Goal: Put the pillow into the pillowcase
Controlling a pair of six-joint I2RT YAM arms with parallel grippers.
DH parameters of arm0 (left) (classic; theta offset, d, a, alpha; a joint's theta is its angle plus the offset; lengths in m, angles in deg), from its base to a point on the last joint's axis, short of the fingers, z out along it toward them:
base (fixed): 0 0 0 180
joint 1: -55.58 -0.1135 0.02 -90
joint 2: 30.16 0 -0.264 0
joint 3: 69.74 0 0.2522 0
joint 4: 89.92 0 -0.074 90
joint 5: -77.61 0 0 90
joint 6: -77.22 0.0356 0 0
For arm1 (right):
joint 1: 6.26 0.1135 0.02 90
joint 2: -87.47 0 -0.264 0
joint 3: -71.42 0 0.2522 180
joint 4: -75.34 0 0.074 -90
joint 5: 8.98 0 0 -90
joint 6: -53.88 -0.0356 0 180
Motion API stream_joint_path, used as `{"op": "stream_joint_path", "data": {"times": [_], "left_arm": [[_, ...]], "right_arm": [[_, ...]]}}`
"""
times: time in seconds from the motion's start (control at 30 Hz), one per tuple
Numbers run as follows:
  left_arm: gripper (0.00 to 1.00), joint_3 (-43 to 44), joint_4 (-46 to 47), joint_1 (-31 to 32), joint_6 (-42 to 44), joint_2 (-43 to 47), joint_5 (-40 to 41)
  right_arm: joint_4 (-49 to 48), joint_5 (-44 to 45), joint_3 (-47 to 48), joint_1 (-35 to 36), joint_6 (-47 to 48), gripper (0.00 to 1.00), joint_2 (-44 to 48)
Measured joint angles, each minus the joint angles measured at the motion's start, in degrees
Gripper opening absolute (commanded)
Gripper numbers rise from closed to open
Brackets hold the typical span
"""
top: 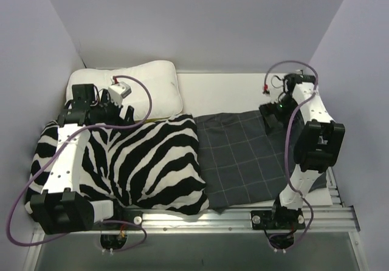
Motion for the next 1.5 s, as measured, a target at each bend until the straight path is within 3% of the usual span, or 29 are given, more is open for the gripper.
{"op": "stream_joint_path", "data": {"times": [0.13, 0.3, 0.43, 0.63, 0.8, 0.9, 1.07, 1.23, 1.37, 1.5], "left_arm": [[0.97, 0.0, 0.1, 0.0, -0.5, 0.0, 0.0], [0.97, 0.0, 0.1, 0.1, -2.1, 0.0, 1.1], [0.97, 0.7, 0.0, 0.2, -4.4, -0.7, 2.6], [0.97, 5.7, 0.0, 2.3, -7.7, -8.6, 5.5], [0.97, 9.9, 1.2, 5.4, -9.4, -16.5, 8.0], [0.98, 13.9, 1.7, 7.9, -9.7, -21.4, 8.6], [0.97, 22.6, 3.0, 10.1, -8.8, -29.9, 7.9], [0.97, 37.7, 3.1, 10.2, -6.2, -40.9, 6.7], [0.98, 51.5, 1.8, 9.9, 0.9, -51.2, 4.8], [0.97, 64.3, -1.7, 8.9, 7.8, -62.5, 2.7]], "right_arm": [[-3.6, 0.7, 3.7, 10.3, -2.4, 0.78, 1.4], [-5.3, 1.3, 5.0, 17.1, -5.6, 0.65, -7.4], [-5.4, 4.0, 7.0, 16.7, -7.9, 0.6, -17.5], [-2.2, 8.3, 23.1, 13.0, -11.1, 0.58, -27.1], [-4.7, 11.2, 39.0, 8.2, -9.9, 0.64, -34.8], [-9.4, 14.0, 41.8, 6.4, -8.1, 0.71, -35.5], [-14.4, 13.2, 38.4, 5.6, -6.5, 0.82, -32.2], [-15.2, 7.9, 23.8, 11.3, -4.7, 0.91, -17.5], [-13.4, 2.6, 15.3, 18.5, -5.7, 0.92, -7.6], [-10.6, -2.1, 12.4, 20.3, -8.8, 0.92, -5.4]]}}
